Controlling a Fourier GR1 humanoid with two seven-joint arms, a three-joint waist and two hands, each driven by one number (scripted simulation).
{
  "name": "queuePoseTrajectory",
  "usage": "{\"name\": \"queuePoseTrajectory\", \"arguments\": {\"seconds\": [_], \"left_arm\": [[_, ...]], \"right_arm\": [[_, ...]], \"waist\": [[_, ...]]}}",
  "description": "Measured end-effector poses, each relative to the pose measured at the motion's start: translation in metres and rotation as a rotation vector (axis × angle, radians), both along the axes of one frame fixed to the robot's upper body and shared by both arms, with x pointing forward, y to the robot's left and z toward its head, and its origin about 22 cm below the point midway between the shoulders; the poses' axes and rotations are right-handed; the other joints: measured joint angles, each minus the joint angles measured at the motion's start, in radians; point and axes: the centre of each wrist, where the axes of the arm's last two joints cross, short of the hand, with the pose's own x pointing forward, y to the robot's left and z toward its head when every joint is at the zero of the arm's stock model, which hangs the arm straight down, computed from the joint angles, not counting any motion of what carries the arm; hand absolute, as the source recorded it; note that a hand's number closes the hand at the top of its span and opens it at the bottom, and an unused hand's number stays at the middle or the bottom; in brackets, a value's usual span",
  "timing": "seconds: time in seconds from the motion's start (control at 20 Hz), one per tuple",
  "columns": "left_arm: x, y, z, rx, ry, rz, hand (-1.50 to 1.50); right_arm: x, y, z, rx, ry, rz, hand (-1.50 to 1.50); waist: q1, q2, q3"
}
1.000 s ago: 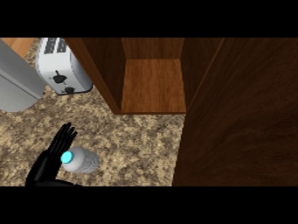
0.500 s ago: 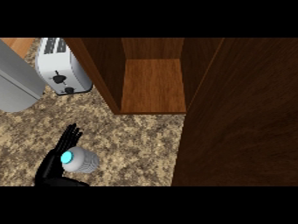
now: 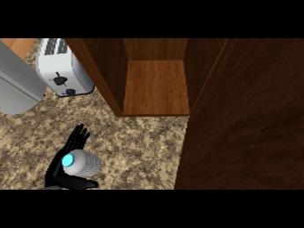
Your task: Pick up the bottled water, place it into the cabinet and close the cabinet
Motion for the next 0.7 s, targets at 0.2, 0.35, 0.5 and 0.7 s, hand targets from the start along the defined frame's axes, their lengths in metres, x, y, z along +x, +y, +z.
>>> {"name": "queuePoseTrajectory", "arguments": {"seconds": [0.2,0.35,0.5,0.7], "left_arm": [[0.003,-0.005,-0.003,-0.033,0.016,-0.018,-1.5],[0.008,-0.012,-0.005,-0.047,0.018,-0.028,1.5],[0.011,-0.012,-0.005,-0.069,0.038,-0.057,1.5],[0.015,-0.026,-0.004,-0.081,0.021,-0.097,1.5]], "right_arm": [[0.0,-0.002,-0.002,0.002,-0.003,-0.019,-1.5],[-0.001,-0.008,-0.006,-0.017,-0.017,-0.042,-1.5],[-0.001,-0.014,-0.009,-0.035,-0.021,-0.066,-1.5],[0.0,-0.021,-0.009,-0.048,-0.033,-0.094,-1.5]], "waist": [[0.0,0.0,0.001],[0.0,-0.001,0.004],[-0.001,-0.002,0.007],[0.0,-0.001,0.004]]}}
